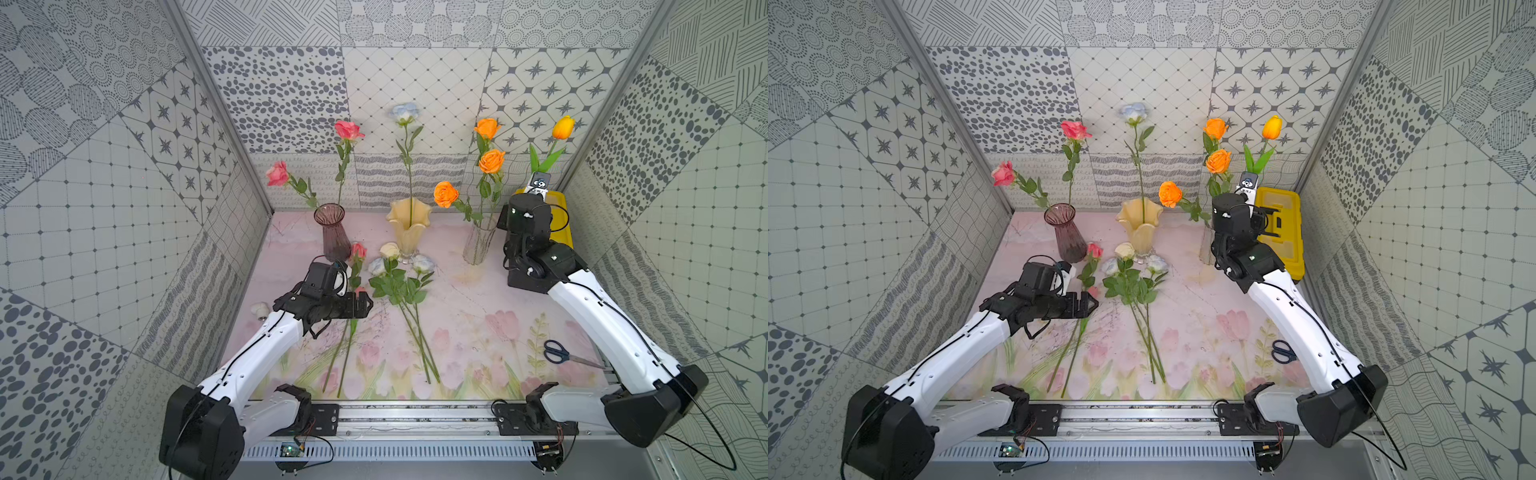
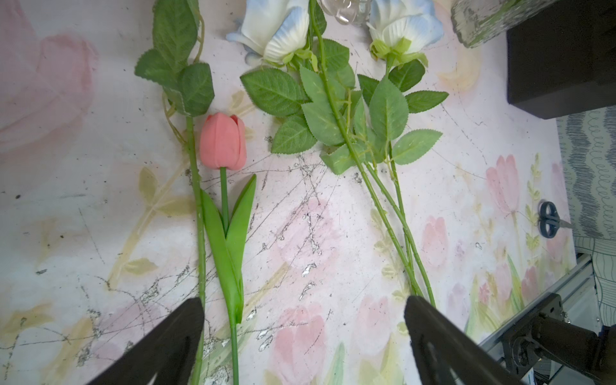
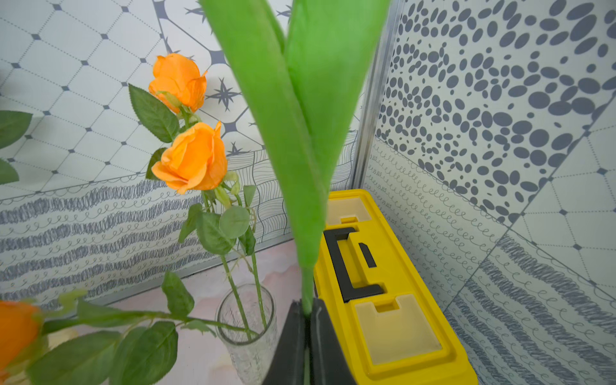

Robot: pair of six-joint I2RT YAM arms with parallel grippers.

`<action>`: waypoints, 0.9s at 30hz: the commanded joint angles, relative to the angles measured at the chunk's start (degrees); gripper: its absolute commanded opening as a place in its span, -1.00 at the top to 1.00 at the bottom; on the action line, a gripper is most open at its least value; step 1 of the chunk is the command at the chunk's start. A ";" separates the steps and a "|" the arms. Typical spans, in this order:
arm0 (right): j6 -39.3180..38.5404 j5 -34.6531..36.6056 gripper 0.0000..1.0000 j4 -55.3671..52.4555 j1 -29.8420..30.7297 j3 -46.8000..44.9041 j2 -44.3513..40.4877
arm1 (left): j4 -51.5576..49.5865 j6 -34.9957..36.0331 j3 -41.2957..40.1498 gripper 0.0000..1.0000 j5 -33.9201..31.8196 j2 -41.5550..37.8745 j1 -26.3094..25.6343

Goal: Arrange the flowers in different vases according to their variety
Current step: Insert the flower into the vase.

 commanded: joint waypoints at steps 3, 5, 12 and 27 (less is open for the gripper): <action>-4.07 -1.54 1.00 14.31 -2.84 4.62 6.28 | -1.17 1.04 1.19 -0.98 1.10 0.45 -0.20; -4.21 -1.80 1.00 16.44 -3.34 5.32 8.52 | -1.19 1.10 1.24 -0.98 1.09 0.63 -0.27; -2.58 -2.77 1.00 19.96 -4.35 5.80 15.75 | -1.32 1.14 1.25 -0.98 0.84 0.91 -0.19; 0.15 -5.12 1.00 23.12 -4.10 -2.36 20.24 | -1.37 1.30 1.48 -0.98 0.39 1.50 -0.22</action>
